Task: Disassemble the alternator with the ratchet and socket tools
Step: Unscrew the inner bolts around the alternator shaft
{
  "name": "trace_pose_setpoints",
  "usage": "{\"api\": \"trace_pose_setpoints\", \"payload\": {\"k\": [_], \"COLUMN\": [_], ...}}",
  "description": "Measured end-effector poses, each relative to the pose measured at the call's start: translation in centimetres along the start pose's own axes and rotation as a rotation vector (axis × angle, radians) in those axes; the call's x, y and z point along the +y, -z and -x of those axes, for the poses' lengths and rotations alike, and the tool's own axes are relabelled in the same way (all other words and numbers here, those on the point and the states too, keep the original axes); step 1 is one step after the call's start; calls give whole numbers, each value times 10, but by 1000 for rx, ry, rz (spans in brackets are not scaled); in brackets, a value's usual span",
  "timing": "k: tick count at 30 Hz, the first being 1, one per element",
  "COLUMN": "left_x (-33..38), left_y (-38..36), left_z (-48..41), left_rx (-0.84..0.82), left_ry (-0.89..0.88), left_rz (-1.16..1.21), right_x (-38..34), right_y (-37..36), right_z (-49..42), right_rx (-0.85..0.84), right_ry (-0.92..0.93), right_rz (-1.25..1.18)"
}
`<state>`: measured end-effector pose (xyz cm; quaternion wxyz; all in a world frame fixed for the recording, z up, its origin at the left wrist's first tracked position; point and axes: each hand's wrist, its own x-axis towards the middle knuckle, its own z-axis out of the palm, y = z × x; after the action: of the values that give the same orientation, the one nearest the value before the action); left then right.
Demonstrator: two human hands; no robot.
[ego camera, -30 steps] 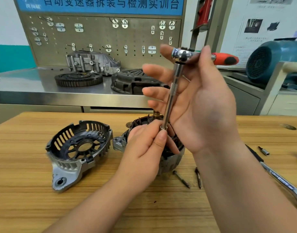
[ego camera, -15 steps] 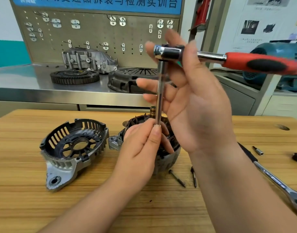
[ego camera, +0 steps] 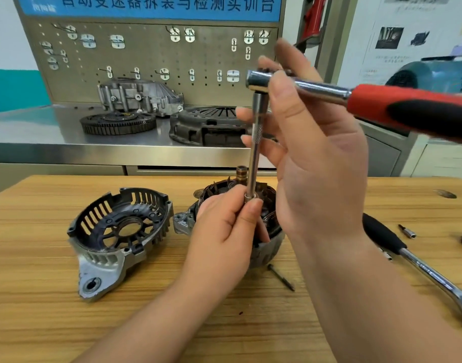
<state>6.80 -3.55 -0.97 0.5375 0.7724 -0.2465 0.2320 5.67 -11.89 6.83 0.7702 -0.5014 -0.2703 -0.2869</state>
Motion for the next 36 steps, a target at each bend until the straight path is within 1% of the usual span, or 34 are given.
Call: {"api": "trace_pose_setpoints", "payload": {"k": [2, 7, 10, 12, 15, 17, 20, 23, 27, 31, 32, 34, 36], "left_x": [-1, 0, 2, 1, -1, 0, 2, -1, -3, -6, -6, -4, -3], "left_y": [1, 3, 4, 4, 4, 3, 2, 2, 4, 4, 4, 4, 4], "left_z": [-1, 0, -1, -2, -3, -2, -2, -2, 0, -3, -3, -3, -2], "left_rx": [-2, -21, -29, -52, -40, -27, -16, 6, -6, -64, -69, -42, -16], "left_ry": [-4, -59, -67, -53, -25, 9, 42, 16, -58, -47, -30, 7, 49], "left_rz": [10, 86, 11, -22, 13, 47, 33, 71, 30, -20, -13, 2, -3], "right_x": [-1, -2, -4, -3, 0, 1, 0, 2, 2, 2, 3, 5, 7], "right_y": [0, 5, 9, 7, 5, 2, -1, -2, 2, 6, 6, 6, 6], "right_z": [0, -6, -10, -9, -5, -3, -4, -4, -9, -20, -22, -24, -25], "right_rx": [-4, -75, -119, -106, -74, -78, -108, -131, -136, -144, -154, -167, -162], "right_ry": [-28, -366, -437, -405, -276, -194, -104, -127, -279, -395, -390, -323, -167], "right_rz": [-24, -194, -271, -269, -191, -138, -97, -124, -247, -321, -320, -284, -163]}}
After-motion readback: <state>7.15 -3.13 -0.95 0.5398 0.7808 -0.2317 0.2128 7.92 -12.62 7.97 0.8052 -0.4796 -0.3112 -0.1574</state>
